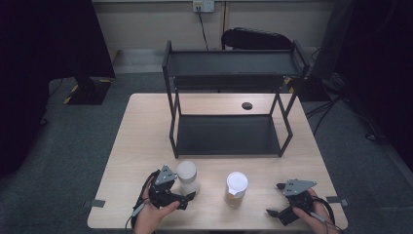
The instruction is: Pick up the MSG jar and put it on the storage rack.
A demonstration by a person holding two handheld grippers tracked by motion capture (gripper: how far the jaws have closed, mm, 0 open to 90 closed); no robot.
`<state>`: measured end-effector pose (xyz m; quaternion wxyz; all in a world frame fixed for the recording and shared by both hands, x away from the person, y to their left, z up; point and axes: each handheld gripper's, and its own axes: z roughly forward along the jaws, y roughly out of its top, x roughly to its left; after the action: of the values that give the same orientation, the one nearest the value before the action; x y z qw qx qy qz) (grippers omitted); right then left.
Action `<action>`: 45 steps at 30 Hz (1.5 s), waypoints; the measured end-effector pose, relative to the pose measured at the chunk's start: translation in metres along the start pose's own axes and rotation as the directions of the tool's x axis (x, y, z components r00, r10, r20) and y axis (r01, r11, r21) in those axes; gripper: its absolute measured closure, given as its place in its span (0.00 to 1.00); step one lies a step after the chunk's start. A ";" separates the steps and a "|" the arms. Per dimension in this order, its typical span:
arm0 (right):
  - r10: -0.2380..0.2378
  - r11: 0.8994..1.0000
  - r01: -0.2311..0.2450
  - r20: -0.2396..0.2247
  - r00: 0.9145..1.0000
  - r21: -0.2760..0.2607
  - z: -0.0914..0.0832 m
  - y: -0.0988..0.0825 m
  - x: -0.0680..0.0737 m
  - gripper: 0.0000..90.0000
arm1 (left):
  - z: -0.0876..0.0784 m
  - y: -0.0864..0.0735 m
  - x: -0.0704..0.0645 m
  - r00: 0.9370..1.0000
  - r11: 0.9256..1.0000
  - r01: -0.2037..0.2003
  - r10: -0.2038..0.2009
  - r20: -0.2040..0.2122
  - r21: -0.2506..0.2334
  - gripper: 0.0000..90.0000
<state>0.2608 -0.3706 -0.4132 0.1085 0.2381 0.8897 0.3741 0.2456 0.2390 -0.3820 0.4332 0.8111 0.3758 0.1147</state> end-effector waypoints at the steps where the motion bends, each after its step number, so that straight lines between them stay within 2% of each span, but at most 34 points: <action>1: 0.000 1.000 0.000 0.000 1.000 0.000 0.000 0.000 0.000 0.00 | 0.000 0.000 0.000 1.000 1.000 0.000 0.000 0.000 0.000 0.03; 10: 0.000 1.000 0.000 0.000 1.000 0.000 0.000 0.000 0.000 0.00 | -0.001 0.012 0.002 1.000 1.000 0.017 -0.017 0.010 -0.022 0.06; 16: 0.000 1.000 0.000 0.000 1.000 0.000 0.000 0.000 0.000 0.00 | 0.000 0.013 0.007 0.999 0.999 0.032 -0.031 0.030 -0.034 0.09; 27: 0.001 1.000 -0.001 0.000 1.000 0.000 0.000 0.000 0.000 0.00 | 0.003 0.013 0.012 0.999 0.998 0.037 -0.034 0.042 -0.056 0.24; 30: 0.001 1.000 -0.001 0.000 1.000 0.000 0.000 0.000 0.000 0.00 | 0.004 0.013 0.012 0.999 0.998 0.023 -0.020 0.046 -0.060 0.29; 34: 0.000 1.000 0.000 0.000 1.000 0.000 0.000 0.000 0.000 0.00 | 0.005 0.015 0.010 0.999 0.999 0.005 -0.003 0.038 -0.054 0.31; 38: 0.000 1.000 0.000 0.000 1.000 0.000 0.000 0.000 0.000 0.00 | 0.004 0.016 0.004 0.999 0.997 -0.043 0.043 0.006 -0.063 0.34; 41: 0.001 1.000 -0.001 0.001 1.000 0.000 0.000 0.000 0.000 0.00 | 0.004 0.016 -0.002 0.996 0.994 -0.085 0.084 -0.022 -0.074 0.38; 45: 0.001 1.000 -0.001 0.000 1.000 0.000 0.000 0.000 0.000 0.00 | 0.004 0.020 -0.005 0.995 0.994 -0.095 0.093 -0.035 -0.063 0.39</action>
<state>0.2607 -0.3705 -0.4132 0.1084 0.2387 0.8896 0.3740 0.2549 0.2258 -0.3680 0.4473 0.8115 0.3403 0.1599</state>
